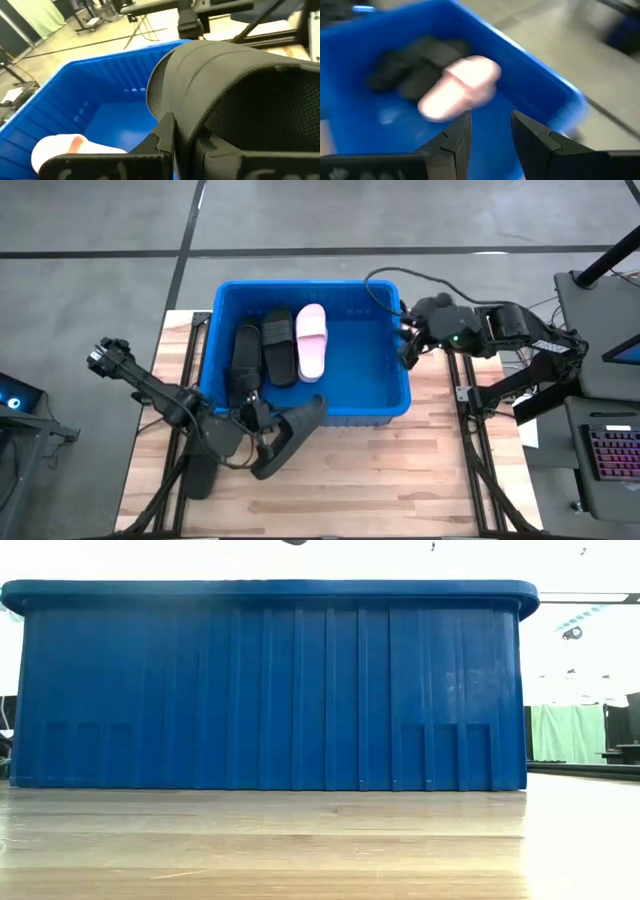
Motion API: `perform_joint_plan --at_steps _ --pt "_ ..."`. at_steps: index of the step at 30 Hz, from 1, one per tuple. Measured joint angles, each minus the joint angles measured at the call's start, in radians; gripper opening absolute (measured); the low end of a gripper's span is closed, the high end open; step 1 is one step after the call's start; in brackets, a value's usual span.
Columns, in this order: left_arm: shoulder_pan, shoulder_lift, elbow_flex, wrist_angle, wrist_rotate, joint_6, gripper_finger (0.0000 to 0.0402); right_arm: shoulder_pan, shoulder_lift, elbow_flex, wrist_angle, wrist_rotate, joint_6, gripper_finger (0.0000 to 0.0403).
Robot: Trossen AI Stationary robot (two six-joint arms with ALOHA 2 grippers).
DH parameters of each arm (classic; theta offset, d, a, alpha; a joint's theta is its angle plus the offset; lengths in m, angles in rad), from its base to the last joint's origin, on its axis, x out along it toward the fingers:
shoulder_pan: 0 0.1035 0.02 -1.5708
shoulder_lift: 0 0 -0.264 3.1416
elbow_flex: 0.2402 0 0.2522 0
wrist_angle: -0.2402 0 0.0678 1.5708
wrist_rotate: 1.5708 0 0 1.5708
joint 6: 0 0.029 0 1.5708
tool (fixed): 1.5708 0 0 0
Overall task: Pick and place slides into bin
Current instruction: Put the right black slide into the blue container
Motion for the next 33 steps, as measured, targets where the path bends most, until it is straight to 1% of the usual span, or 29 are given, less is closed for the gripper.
perform_joint_plan --at_steps 3,6,8,9,11,13,16,20,24,29,30,33 --pt "0.023 0.0 0.0 0.035 0.0 0.032 0.0 0.0 0.006 0.0 0.174 -0.175 -0.206 0.0127" --pt "0.046 0.0 0.0 0.039 0.002 0.033 0.0 0.0 0.021 0.0 0.345 -0.399 -0.374 0.0127" --pt "0.063 0.001 0.0 0.036 0.001 0.034 0.0 0.0 0.037 0.0 0.405 -0.569 -0.49 0.0127" --pt "0.071 0.001 0.0 0.038 -0.002 0.033 0.0 0.0 0.046 0.0 0.428 -0.637 -0.541 0.0127" --pt "0.085 0.001 0.0 0.038 -0.01 0.033 0.0 0.003 0.064 0.0 0.431 -0.717 -0.628 0.0128" --pt "0.095 0.001 0.0 0.04 -0.009 0.032 0.0 0.013 0.085 0.0 0.42 -0.742 -0.713 0.0132" --pt "0.102 0.001 0.0 0.039 -0.009 0.034 0.0 0.026 0.119 0.0 0.397 -0.744 -0.81 0.0146" --pt "0.105 0.0 0.0 0.039 -0.007 0.029 0.0 0.043 0.153 0.0 0.383 -0.745 -0.878 0.0174" --pt "0.11 -0.001 0.0 0.045 -0.007 0.027 0.0 0.056 0.189 0.0 0.408 -0.745 -0.935 0.0203" --pt "0.119 -0.001 0.0 0.083 -0.004 0.026 0.0 0.056 0.241 0.0 0.421 -0.742 -0.994 0.022" --pt "0.119 -0.001 0.0 0.083 -0.004 0.026 0.0 0.056 0.251 0.0 0.424 -0.733 -1.012 0.0221" --pt "0.119 -0.002 0.0 0.081 -0.004 0.026 0.0 0.056 0.268 0.0 0.443 -0.66 -1.032 0.0225"
